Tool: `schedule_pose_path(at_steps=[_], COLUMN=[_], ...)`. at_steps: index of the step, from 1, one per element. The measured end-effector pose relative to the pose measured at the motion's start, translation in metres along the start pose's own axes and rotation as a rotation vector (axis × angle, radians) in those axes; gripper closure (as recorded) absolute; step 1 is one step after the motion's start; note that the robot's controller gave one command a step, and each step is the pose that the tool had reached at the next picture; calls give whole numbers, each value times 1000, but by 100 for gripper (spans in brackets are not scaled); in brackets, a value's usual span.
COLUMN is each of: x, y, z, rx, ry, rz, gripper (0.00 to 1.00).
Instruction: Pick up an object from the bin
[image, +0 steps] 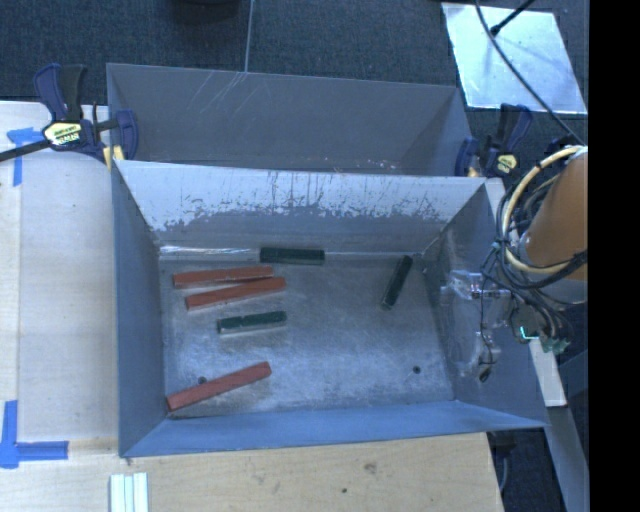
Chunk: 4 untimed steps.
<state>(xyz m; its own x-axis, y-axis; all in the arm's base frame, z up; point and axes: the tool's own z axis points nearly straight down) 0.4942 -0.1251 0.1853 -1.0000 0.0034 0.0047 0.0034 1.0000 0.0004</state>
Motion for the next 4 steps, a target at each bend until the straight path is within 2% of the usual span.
schedule_pose_path(at_steps=[1,2,3,4], x=[-58,-92,-118,-134], y=[2,4,-10,-4], z=[47,108,48,110], rx=[2,-3,4,-4], ry=[-9,-10,-9,-13], rz=[-409,-1066,-1682,-1885], gripper=[0,0,0,0])
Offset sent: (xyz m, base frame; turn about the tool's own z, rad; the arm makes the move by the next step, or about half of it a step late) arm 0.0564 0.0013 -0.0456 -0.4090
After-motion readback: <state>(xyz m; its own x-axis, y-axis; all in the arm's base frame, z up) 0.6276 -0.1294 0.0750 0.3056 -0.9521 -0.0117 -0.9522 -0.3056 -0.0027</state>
